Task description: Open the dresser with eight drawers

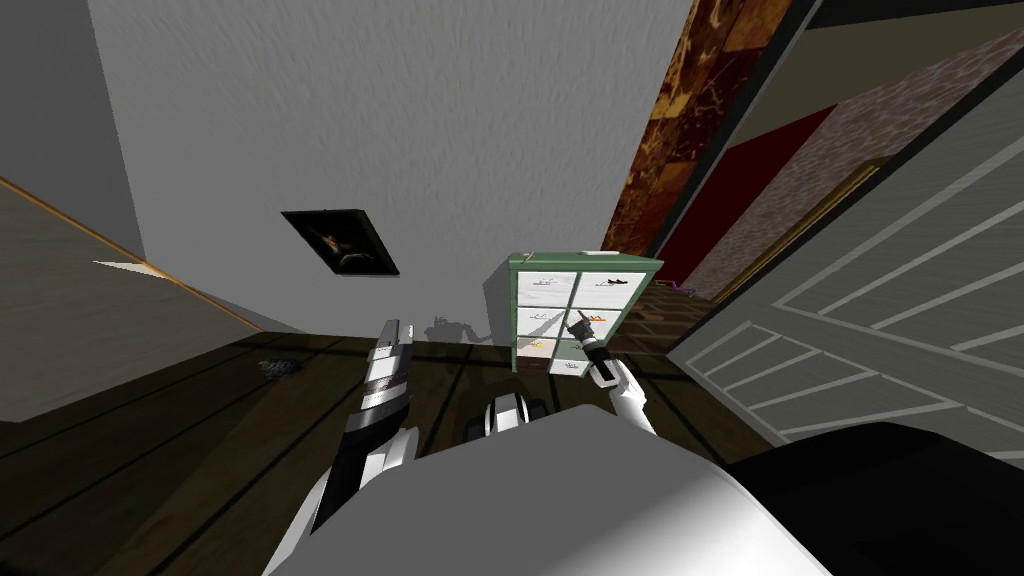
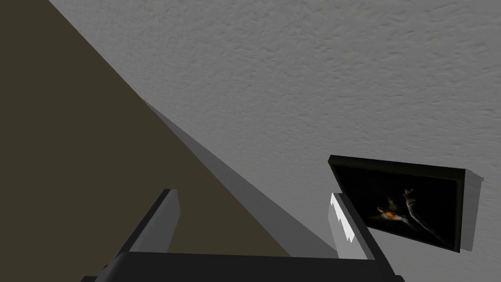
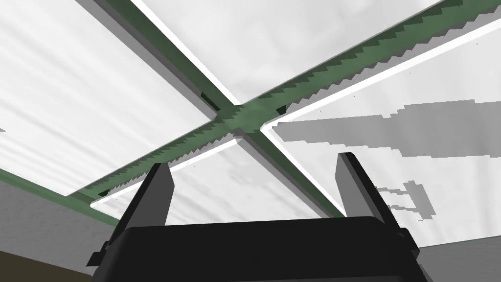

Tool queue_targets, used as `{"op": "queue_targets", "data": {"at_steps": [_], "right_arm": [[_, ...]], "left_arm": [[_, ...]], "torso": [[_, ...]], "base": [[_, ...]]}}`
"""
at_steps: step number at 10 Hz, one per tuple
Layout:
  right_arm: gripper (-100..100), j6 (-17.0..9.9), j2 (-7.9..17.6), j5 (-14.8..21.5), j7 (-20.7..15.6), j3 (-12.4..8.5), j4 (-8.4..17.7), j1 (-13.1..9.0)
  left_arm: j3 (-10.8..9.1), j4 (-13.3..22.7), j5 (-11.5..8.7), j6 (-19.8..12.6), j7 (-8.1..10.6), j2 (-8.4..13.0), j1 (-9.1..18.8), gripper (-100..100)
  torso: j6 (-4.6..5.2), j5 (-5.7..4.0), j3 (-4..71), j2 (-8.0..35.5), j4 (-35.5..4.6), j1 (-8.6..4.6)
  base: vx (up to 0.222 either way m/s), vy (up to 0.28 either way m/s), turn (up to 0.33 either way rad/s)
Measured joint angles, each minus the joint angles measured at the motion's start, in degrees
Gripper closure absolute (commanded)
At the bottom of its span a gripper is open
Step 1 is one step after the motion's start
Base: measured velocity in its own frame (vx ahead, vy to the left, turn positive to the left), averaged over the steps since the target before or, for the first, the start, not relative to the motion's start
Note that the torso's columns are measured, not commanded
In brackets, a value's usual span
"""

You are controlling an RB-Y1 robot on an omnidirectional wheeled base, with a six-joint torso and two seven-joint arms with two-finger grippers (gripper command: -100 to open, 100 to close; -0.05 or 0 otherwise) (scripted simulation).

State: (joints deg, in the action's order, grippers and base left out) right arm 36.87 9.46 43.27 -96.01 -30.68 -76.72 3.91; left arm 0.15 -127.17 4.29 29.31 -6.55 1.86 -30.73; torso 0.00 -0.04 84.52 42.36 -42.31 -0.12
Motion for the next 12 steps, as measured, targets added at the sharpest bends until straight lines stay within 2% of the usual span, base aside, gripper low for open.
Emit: {"op": "queue_targets", "data": {"at_steps": [1, 3, 5, 6, 7, 8, 12], "right_arm": [[-100, 0.1, -0.9, 0.8, -1.3, -0.3, 1.1, -0.8], [-100, -0.3, -4.0, 2.4, -3.3, -0.6, 1.4, -1.1], [-100, 0.8, -7.7, 3.0, -6.2, -1.6, 4.5, -2.6], [-100, 0.6, -9.2, 3.5, -6.6, -1.6, 4.7, -3.0], [-100, 0.0, -11.1, 4.0, -6.3, -1.2, 3.5, -2.4], [-100, -0.1, -11.3, 4.1, -6.3, -1.2, 3.3, -2.4], [-100, -1.3, -11.4, 0.8, -11.6, -3.2, 7.1, -6.6]], "left_arm": [[0.00, 0.0, 0.0, 0.0, 0.00, 0.0, 0.0, 0], [0.00, 0.0, 0.0, 0.0, 0.00, 0.0, 0.0, 0], [0.00, 0.0, 0.0, 0.0, 0.00, 0.0, 0.0, 0], [0.00, 0.0, 0.0, 0.0, 0.00, 0.0, 0.0, 0], [0.00, 0.0, 0.0, 0.0, 0.00, 0.0, 0.0, 0], [-0.01, 0.0, 0.0, 0.0, 0.00, 0.0, 0.0, 0], [-0.01, 0.0, 0.0, 0.0, 0.00, 0.0, 0.0, 0]], "torso": [[0.00, 0.02, 0.1, -0.1, 0.0, 0.09], [-0.01, 0.06, 0.0, 0.0, 0.0, 0.17], [-0.01, 0.01, 0.0, -0.1, 0.0, 0.02], [0.00, 0.01, 0.0, 0.0, 0.0, 0.01], [0.01, 0.01, 0.0, 0.0, 0.0, 0.01], [0.01, 0.01, 0.0, 0.0, 0.0, -0.01], [0.02, 0.05, 0.0, -0.1, 0.0, 0.17]], "base": [[0.079, 0.120, -0.032], [0.056, 0.101, -0.027], [0.055, 0.065, -0.016], [0.028, 0.035, -0.006], [0.010, 0.014, 0.000], [-0.058, -0.041, 0.142], [-0.073, -0.061, 0.128]]}}
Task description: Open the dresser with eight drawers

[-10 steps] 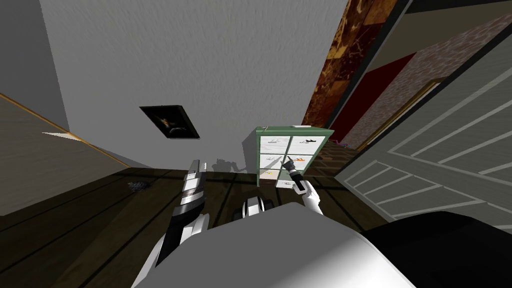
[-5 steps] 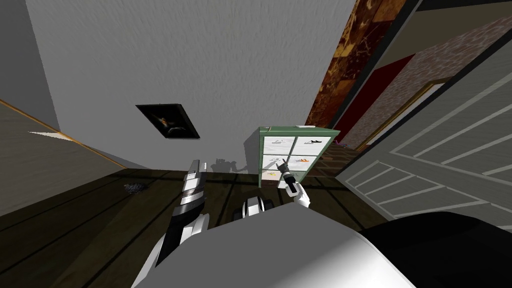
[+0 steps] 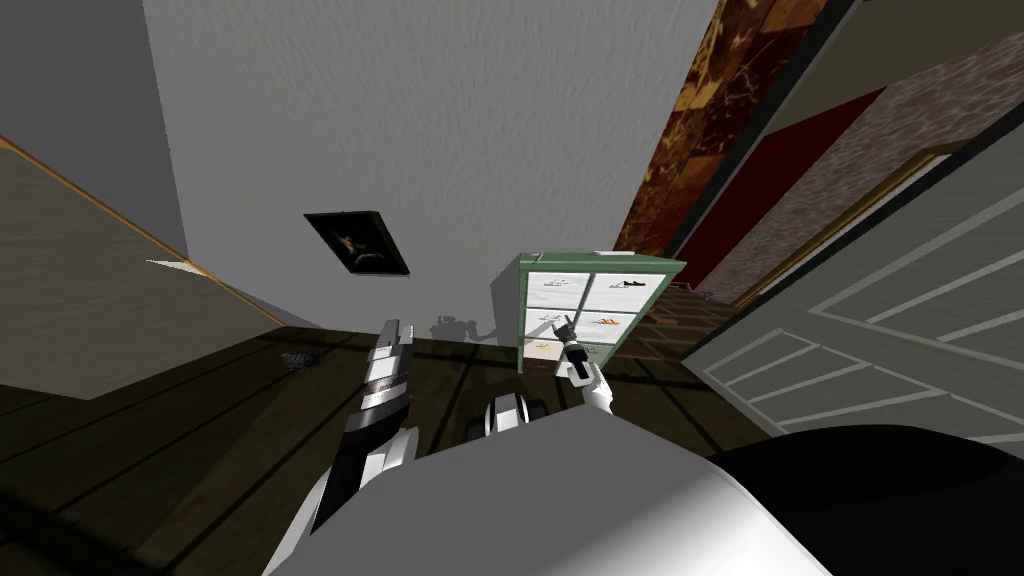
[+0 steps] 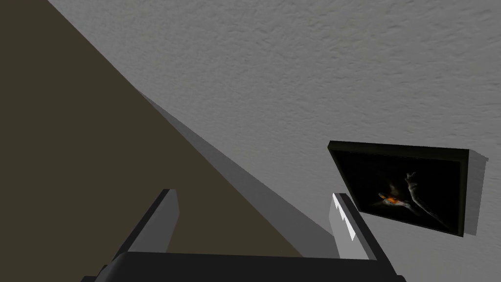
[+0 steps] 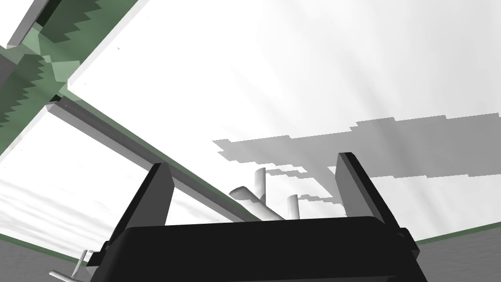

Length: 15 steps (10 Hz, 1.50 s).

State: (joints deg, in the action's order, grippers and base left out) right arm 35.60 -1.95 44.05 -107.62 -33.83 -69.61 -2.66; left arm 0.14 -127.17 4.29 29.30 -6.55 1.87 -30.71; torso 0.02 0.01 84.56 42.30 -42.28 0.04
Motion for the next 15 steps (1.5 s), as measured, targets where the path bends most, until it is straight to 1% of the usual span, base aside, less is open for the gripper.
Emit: {"op": "queue_targets", "data": {"at_steps": [2, 3, 4, 5, 6, 7, 8, 9, 12, 13, 14, 15], "right_arm": [[-100, -0.5, 0.1, -1.8, -2.9, -1.2, 2.2, -2.2], [-100, -0.7, 0.0, -3.0, -4.5, -2.0, 3.8, -3.8], [-100, -0.9, 0.1, -3.7, -6.0, -2.4, 4.5, -4.6], [-100, -1.2, 0.2, -4.9, -7.5, -3.1, 6.2, -6.2], [-100, -1.4, 0.1, -5.5, -9.1, -3.6, 6.9, -7.0], [-100, -1.6, 0.1, -6.7, -10.7, -4.3, 8.3, -8.4], [-100, -1.9, 0.0, -7.3, -12.2, -4.6, 8.9, -9.1], [-100, -2.3, -0.1, -8.4, -13.8, -5.4, 10.1, -10.5], [-100, -3.3, -0.1, -10.8, -18.3, -6.9, 13.0, -13.6], [-100, -3.6, 0.0, -12.0, -19.8, -7.7, 14.5, -15.1], [-100, -3.9, 0.1, -12.7, -21.3, -8.1, 15.3, -15.9], [-100, -4.3, 0.0, -13.8, -22.8, -8.8, 16.3, -17.2]], "left_arm": [[0.00, 0.0, 0.0, 0.0, 0.00, 0.0, 0.0, 0], [0.00, 0.0, 0.0, 0.0, 0.00, 0.0, 0.0, 0], [0.00, 0.0, 0.0, 0.0, 0.00, 0.0, 0.0, 0], [0.00, 0.0, 0.0, 0.0, 0.00, 0.0, 0.0, 0], [0.00, 0.0, 0.0, 0.0, 0.00, 0.0, 0.0, 0], [0.00, 0.0, 0.0, 0.0, 0.00, 0.0, 0.0, 0], [0.00, 0.0, 0.0, 0.0, 0.00, 0.0, 0.0, 0], [0.00, 0.0, 0.0, 0.0, 0.00, 0.0, 0.0, 0], [0.00, 0.0, 0.0, 0.0, 0.00, 0.0, 0.0, 0], [0.00, 0.0, 0.0, 0.0, 0.00, 0.0, 0.0, 0], [0.00, 0.0, 0.0, 0.0, 0.00, 0.0, 0.0, 0], [0.00, 0.0, 0.0, 0.0, 0.00, 0.0, 0.0, 0]], "torso": [[-0.01, 0.00, 0.0, -0.1, 0.0, -0.02], [-0.04, -0.01, 0.0, 0.0, 0.0, -0.06], [0.00, -0.01, 0.0, 0.0, 0.0, -0.02], [-0.07, 0.00, 0.0, 0.0, 0.0, -0.09], [-0.04, -0.01, 0.1, -0.1, 0.0, -0.09], [-0.05, -0.01, 0.1, -0.1, 0.0, -0.08], [-0.02, 0.00, 0.1, -0.1, 0.0, -0.07], [-0.14, -0.01, 0.1, -0.1, 0.0, -0.12], [-0.11, 0.04, 0.1, -0.2, 0.0, -0.03], [-0.30, 0.04, 0.2, -0.3, 0.0, -0.02], [-0.21, 0.04, 0.2, -0.3, 0.0, 0.01], [-0.38, 0.03, 0.2, -0.3, 0.0, 0.02]], "base": [[-0.073, -0.058, 0.128], [-0.068, -0.047, 0.097], [-0.088, -0.057, 0.152], [-0.085, -0.044, 0.090], [-0.086, -0.045, 0.159], [-0.075, -0.051, 0.083], [-0.097, -0.058, 0.148], [-0.075, -0.045, 0.098], [-0.087, -0.046, 0.126], [-0.076, -0.041, 0.107], [-0.090, -0.050, 0.143], [-0.073, -0.044, 0.088]]}}
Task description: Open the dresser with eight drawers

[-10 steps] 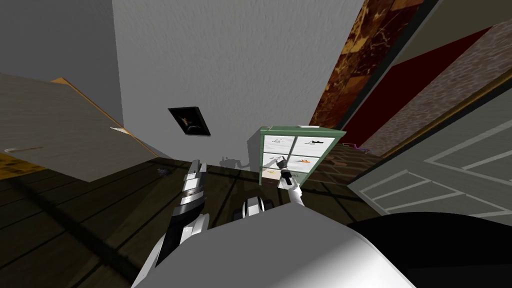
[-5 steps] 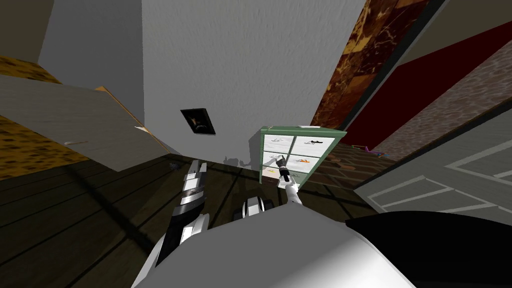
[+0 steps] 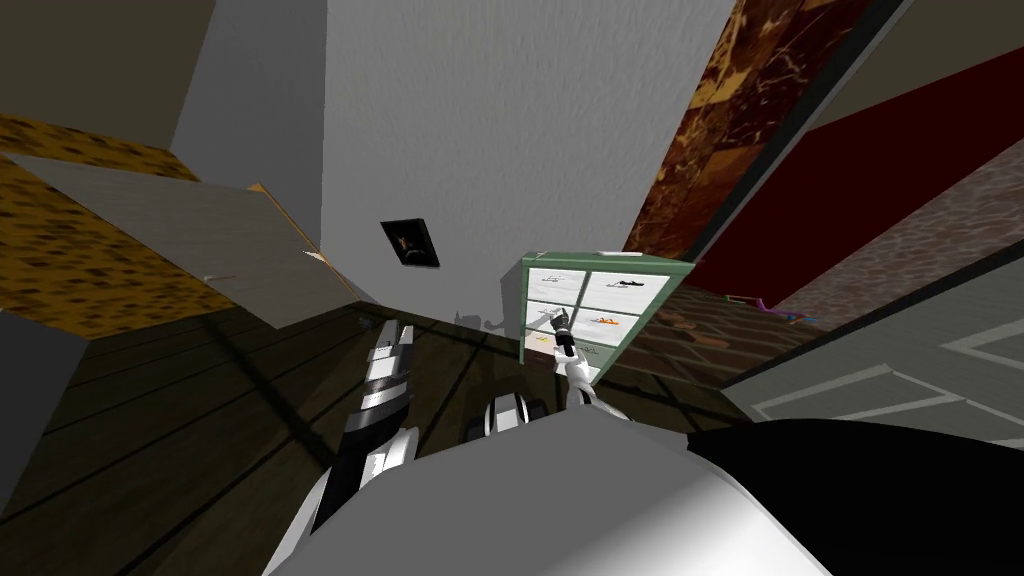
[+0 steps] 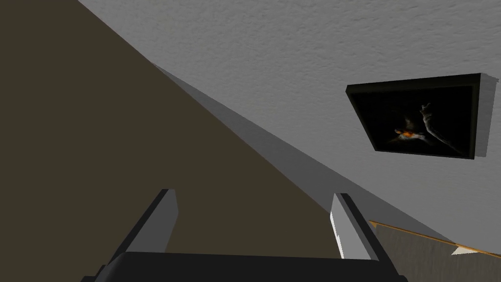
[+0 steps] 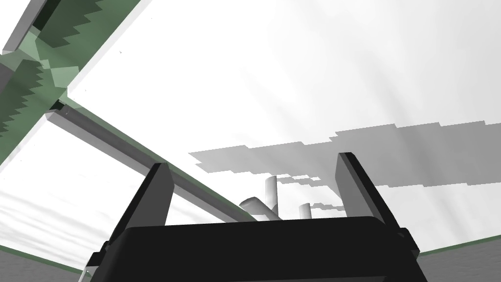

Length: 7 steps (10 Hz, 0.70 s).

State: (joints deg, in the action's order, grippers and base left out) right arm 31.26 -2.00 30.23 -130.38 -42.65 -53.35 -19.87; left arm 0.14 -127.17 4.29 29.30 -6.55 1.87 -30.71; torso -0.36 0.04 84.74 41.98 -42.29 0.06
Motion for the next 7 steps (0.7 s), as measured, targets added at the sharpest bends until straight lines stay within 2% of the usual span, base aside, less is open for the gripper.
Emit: {"op": "queue_targets", "data": {"at_steps": [1, 2, 3, 7], "right_arm": [[-100, -0.3, -0.1, -0.6, -1.5, -0.3, 0.6, -0.8], [100, -0.3, -0.1, -0.6, -1.8, -0.3, 0.7, -0.9], [100, 0.0, -0.1, 0.2, -0.8, 0.3, -0.2, 0.1], [100, 1.4, 0.0, 4.2, 5.3, 2.7, -4.6, 5.1]], "left_arm": [[0.00, 0.0, 0.0, 0.0, 0.00, 0.0, 0.0, 0], [0.00, 0.0, 0.0, 0.0, 0.00, 0.0, 0.0, 0], [0.00, 0.0, 0.0, 0.0, 0.00, 0.0, 0.0, 0], [0.00, 0.0, 0.0, 0.0, 0.00, 0.0, 0.0, 0]], "torso": [[0.17, 0.00, 0.0, 0.0, 0.0, 0.03], [0.31, 0.00, 0.0, 0.0, 0.1, 0.05], [0.39, 0.00, 0.0, 0.0, 0.1, 0.07], [0.20, -0.05, -0.3, 0.4, -0.1, -0.12]], "base": [[-0.025, -0.017, 0.010], [0.062, 0.018, -0.173], [0.161, 0.076, -0.293], [0.100, 0.055, -0.123]]}}
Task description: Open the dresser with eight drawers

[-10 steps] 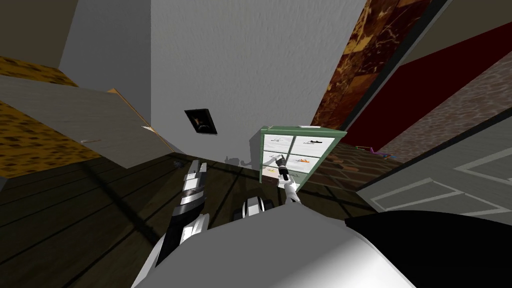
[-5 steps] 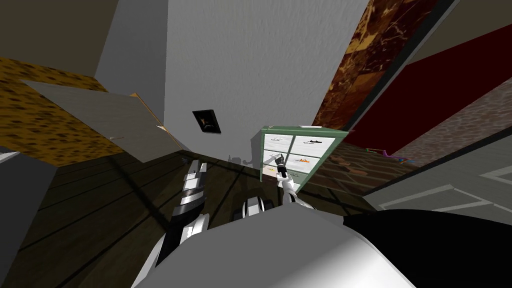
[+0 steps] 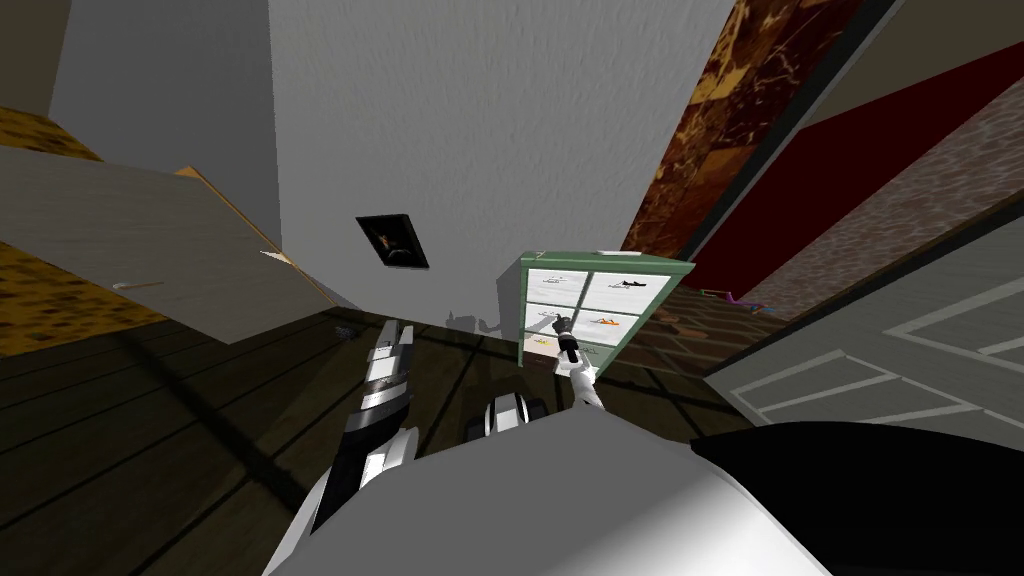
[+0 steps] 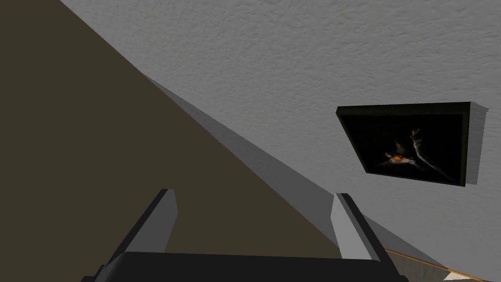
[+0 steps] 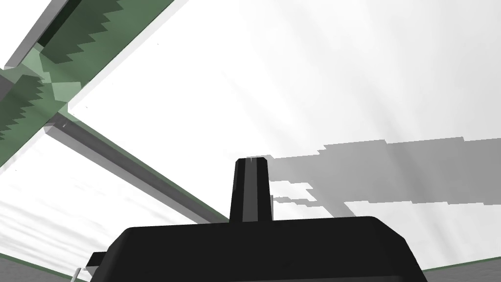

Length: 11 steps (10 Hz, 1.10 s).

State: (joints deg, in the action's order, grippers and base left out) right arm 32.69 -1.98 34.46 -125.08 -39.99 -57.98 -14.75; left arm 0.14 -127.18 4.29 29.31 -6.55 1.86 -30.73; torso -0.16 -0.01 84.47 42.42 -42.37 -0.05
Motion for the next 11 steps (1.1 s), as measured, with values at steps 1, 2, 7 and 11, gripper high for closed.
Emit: {"op": "queue_targets", "data": {"at_steps": [1, 2, 7, 11], "right_arm": [[100, 0.3, -0.1, 1.2, 1.6, 0.8, -1.6, 1.5], [100, 0.5, -0.1, 1.8, 3.2, 1.2, -2.4, 2.3], [100, 2.0, 0.1, 6.6, 11.2, 4.3, -8.0, 8.4], [100, 3.4, 0.1, 10.1, 16.9, 6.2, -11.6, 12.5]], "left_arm": [[0.00, 0.0, 0.0, 0.0, 0.00, 0.0, 0.0, 0], [0.00, 0.0, 0.0, 0.0, 0.00, 0.0, 0.0, 0], [0.00, 0.0, 0.0, 0.0, 0.00, 0.0, 0.0, 0], [0.00, 0.0, 0.0, 0.0, 0.00, 0.0, 0.0, 0]], "torso": [[0.10, 0.01, 0.1, -0.1, 0.0, 0.03], [0.10, 0.01, 0.1, -0.1, 0.1, 0.06], [0.17, 0.01, 0.1, -0.2, 0.1, 0.06], [0.17, 0.01, 0.1, -0.1, 0.1, 0.05]], "base": [[0.060, 0.048, -0.067], [0.076, 0.061, -0.136], [0.081, 0.048, -0.117], [0.067, 0.057, -0.125]]}}
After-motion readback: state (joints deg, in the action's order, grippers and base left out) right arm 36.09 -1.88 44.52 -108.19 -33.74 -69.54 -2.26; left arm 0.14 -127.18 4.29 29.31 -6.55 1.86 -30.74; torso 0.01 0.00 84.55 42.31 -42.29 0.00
